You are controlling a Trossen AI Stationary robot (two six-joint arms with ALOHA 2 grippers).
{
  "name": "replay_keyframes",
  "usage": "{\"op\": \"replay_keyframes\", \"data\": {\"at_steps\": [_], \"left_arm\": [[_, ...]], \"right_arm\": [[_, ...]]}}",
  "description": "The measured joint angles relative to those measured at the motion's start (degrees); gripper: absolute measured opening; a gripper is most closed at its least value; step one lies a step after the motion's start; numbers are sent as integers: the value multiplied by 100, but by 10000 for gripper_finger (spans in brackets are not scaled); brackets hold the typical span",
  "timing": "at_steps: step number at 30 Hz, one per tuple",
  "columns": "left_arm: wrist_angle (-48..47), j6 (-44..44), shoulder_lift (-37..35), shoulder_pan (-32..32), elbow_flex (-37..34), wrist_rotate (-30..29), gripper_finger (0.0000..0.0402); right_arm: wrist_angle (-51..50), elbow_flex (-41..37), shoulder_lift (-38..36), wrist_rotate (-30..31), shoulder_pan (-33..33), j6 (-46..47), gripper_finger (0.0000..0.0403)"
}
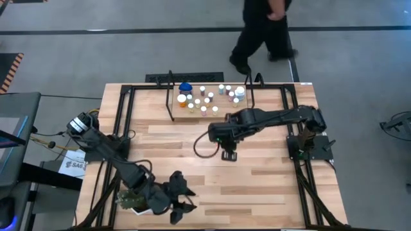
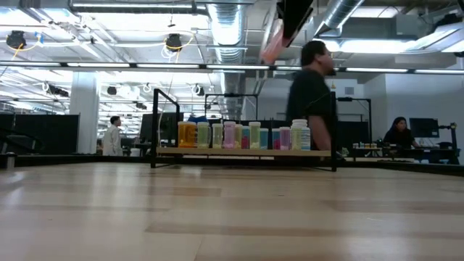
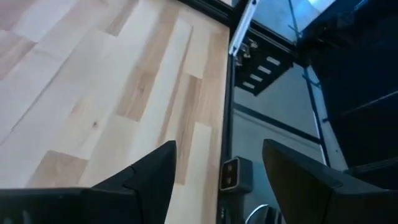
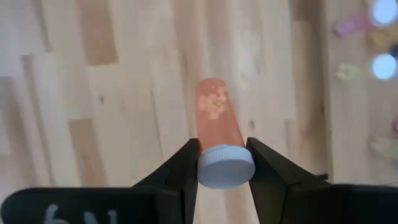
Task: Pick and place medicine bottles onto shelf by color
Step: Put the orange pill bottle on the shelf
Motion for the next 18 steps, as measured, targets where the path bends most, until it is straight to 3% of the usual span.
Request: {"op": "replay_keyframes", "data": {"at_steps": [5,11,18], "left_arm": [[18,-298,0,-270,0,-347,226],[43,-424,0,-598,0,-708,226],[-842,-207,-483,-468,-4,-1099,226]], "right_arm": [[-232,0,0,65,-133,0,134],[-640,-16,171,911,-413,-4,136],[-505,-434,215,996,-987,-351,136]]}}
